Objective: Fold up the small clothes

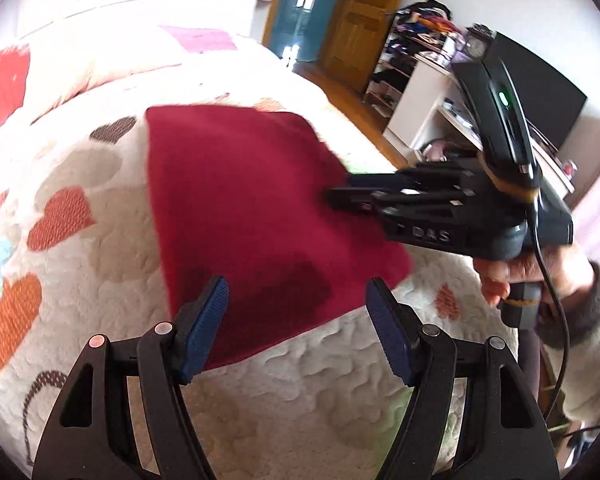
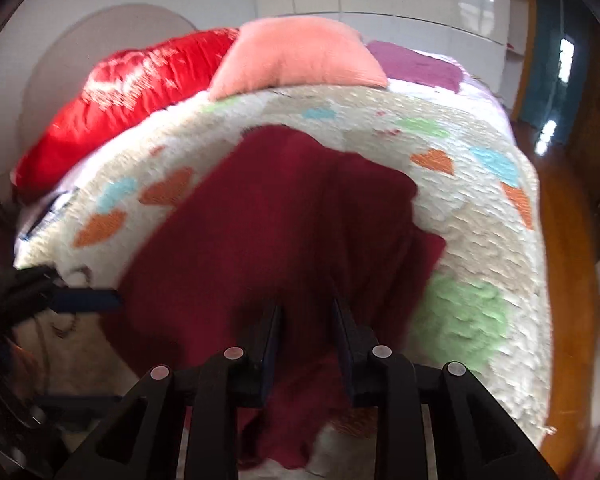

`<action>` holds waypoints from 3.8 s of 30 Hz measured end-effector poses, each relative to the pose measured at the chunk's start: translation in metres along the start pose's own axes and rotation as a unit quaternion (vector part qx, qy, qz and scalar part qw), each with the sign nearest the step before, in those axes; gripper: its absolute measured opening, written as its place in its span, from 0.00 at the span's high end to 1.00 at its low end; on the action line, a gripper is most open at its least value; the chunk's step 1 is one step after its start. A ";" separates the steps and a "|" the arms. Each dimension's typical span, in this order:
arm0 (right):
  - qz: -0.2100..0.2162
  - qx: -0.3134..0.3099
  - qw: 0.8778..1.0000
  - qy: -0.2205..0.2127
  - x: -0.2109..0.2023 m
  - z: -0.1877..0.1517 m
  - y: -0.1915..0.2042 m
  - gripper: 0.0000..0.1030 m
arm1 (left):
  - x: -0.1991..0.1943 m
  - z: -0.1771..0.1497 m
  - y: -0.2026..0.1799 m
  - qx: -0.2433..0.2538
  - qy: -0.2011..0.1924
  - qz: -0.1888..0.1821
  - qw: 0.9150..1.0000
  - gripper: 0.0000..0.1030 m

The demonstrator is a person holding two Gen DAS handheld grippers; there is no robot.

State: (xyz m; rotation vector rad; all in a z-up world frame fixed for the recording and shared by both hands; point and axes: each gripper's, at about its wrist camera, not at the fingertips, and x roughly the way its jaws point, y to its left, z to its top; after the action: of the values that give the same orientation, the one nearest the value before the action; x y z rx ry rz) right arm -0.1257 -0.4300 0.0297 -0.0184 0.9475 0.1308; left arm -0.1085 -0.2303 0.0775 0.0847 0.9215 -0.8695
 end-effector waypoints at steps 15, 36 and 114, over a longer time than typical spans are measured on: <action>0.022 0.049 0.997 -0.051 -0.032 -0.016 0.023 0.76 | 0.002 0.003 0.018 -0.027 -0.023 0.048 0.998 0.32; 0.109 0.242 0.962 -0.061 0.031 -0.015 -0.051 0.19 | 0.045 0.028 0.097 -0.178 0.001 -0.036 0.983 0.23; -0.020 0.086 0.989 -0.117 -0.054 -0.018 0.100 0.46 | -0.080 -0.024 0.061 -0.097 -0.100 0.211 0.968 0.33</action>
State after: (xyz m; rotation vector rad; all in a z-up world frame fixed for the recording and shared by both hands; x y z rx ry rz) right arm -0.1840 -0.3377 0.0672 0.1343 0.7197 0.0142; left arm -0.1065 -0.1300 0.1030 0.0203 0.7567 -0.3818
